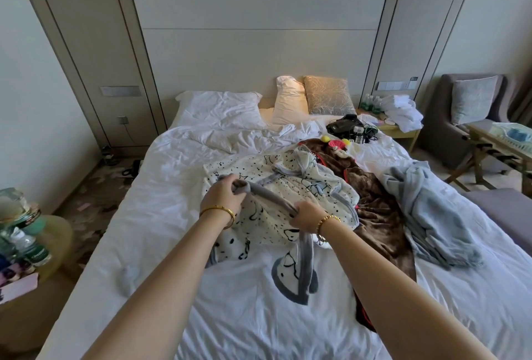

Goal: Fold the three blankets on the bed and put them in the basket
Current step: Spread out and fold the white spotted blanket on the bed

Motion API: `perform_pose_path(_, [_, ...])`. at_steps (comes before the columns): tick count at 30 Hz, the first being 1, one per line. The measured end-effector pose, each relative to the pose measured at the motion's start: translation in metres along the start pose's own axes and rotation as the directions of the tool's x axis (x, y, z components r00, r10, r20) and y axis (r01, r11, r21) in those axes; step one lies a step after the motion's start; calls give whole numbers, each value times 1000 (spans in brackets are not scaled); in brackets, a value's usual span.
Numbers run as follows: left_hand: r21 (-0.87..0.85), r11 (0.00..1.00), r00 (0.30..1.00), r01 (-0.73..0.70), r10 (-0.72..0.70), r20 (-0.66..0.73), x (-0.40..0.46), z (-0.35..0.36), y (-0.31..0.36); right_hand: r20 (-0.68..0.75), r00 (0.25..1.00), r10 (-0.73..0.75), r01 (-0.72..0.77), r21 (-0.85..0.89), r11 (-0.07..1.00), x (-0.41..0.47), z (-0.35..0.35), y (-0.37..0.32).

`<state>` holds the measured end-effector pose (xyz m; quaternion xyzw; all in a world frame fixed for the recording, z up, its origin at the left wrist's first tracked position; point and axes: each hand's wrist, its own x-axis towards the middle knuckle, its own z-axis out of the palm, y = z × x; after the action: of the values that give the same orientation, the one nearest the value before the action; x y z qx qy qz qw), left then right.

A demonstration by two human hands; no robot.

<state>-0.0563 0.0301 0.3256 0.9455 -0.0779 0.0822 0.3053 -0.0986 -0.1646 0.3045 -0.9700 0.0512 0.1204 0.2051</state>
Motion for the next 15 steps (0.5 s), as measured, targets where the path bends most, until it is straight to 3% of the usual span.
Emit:
perform_pose_path(6, [-82,985,981,151,-159,-109,-3,0,-15,-155,981,114,-110,32,993,-12,5,23])
perform_pose_path(8, [-56,983,983,176,-179,-50,-2,1,-19,-210,969,128,-118,57,991,-14,3,26])
perform_pose_path(11, [171,972,938,161,-204,279,0,-4,-20,-316,945,80,-63,67,996,-17,-3,27])
perform_pose_path(13, [292,956,844,17,-170,509,-2,-7,-15,-355,935,-1,14,33,999,-18,-10,26])
perform_pose_path(15, [274,952,735,-133,-90,672,-6,-4,-4,-326,942,-77,77,-14,997,-19,-17,22])
